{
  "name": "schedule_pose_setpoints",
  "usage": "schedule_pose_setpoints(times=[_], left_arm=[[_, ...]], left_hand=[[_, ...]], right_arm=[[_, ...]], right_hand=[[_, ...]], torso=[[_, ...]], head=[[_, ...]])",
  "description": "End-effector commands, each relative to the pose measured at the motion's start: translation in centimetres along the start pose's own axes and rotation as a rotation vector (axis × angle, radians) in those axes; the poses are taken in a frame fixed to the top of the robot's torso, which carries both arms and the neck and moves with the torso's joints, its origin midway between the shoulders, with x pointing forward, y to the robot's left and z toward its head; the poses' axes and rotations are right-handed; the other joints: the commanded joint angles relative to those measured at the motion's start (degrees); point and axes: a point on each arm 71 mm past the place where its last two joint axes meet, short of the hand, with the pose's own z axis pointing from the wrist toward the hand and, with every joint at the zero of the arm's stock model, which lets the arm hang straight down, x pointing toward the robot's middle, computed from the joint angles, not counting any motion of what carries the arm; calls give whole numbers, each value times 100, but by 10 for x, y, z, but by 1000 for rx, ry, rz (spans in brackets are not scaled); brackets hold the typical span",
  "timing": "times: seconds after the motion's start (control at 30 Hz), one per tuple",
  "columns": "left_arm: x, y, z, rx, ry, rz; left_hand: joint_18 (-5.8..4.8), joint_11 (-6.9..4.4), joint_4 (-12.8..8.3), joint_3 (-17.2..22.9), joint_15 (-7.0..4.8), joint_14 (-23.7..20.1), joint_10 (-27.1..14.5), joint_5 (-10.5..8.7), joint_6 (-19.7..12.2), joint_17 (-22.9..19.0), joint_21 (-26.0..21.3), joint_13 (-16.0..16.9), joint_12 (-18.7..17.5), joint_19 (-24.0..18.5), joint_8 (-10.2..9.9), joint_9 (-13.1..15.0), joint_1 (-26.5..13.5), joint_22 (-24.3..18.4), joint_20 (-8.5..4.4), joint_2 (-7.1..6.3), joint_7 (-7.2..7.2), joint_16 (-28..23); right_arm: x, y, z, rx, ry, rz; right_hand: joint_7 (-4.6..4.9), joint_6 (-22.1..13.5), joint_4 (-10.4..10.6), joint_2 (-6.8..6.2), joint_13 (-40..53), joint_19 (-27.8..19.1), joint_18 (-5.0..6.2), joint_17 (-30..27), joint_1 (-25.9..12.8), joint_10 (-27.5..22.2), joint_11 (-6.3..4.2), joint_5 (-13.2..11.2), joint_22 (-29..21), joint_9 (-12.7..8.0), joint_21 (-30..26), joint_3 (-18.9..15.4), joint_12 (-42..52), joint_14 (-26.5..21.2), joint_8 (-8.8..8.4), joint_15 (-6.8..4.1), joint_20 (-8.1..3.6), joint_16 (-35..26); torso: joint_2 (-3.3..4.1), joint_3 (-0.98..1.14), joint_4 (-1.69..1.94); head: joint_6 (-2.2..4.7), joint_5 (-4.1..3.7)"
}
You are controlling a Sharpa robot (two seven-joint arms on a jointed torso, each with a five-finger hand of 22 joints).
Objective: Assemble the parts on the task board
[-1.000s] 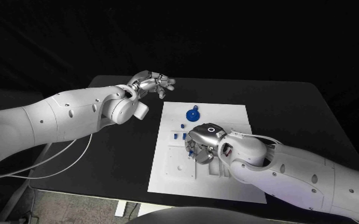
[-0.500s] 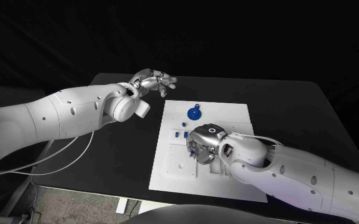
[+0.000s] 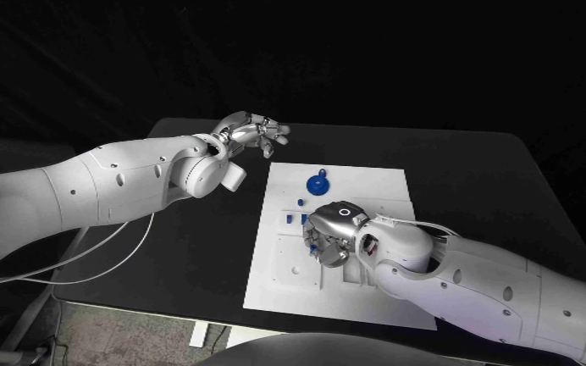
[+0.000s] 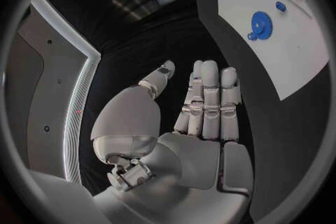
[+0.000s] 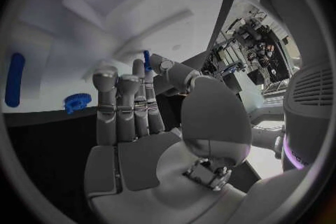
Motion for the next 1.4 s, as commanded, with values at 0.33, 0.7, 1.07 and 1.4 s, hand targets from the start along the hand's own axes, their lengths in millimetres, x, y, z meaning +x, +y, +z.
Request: schedule_pose_setpoints(times=[0.33, 0.7, 1.07, 1.4], left_arm=[[0, 0, 0, -1, 16, -10], [0, 0, 0, -4, 19, -11], [1, 0, 0, -6, 22, -11], [-1, 1, 0, -12, 20, -11]], left_hand=[[301, -5, -34, 4, -27, 17, -10, 14, -26, 11, -30, 9, 33, 16, 29, -8, -1, 7, -64, 25, -8, -29], [300, -4, -32, 2, -26, 15, -13, 12, -27, 12, -32, 10, 34, 15, 30, -9, -7, 7, -63, 23, -8, -31], [299, -3, -30, -2, -26, 13, -16, 9, -29, 13, -35, 11, 36, 14, 31, -11, -14, 8, -63, 19, -7, -34], [298, -2, -30, -4, -24, 10, -23, 6, -33, 13, -39, 11, 36, 11, 32, -13, -18, 10, -62, 11, -6, -38]], right_arm=[[8, 3, -3, -10, 43, -11], [8, 2, -3, -6, 41, -13], [12, 2, 0, 4, 72, -10], [12, 2, 0, 4, 58, 28]], right_hand=[[9, 15, -47, 67, 0, 39, 714, 11, -14, 26, -7, 27, 92, 12, 35, -1, -42, -4, 21, -41, -60, -23], [8, 16, -55, 72, 4, 39, 714, 13, -17, 29, -8, 31, 94, 15, 39, -5, -44, -2, 21, -42, -61, -23], [20, -14, -74, 71, 8, 11, 714, 17, -36, -1, 4, 39, 94, 18, 30, -9, -74, -23, -1, -32, -54, -40], [195, -414, -19, -74, -63, -213, 714, -144, -233, -398, 176, 94, 46, -45, -130, -265, -353, -200, -234, 134, 73, -277]], torso=[[-1, 0, -3], [0, 4, -4], [0, 3, -6], [-1, 2, -6]], head=[[-22, 18], [-26, 28], [-15, 20], [-14, 20]])
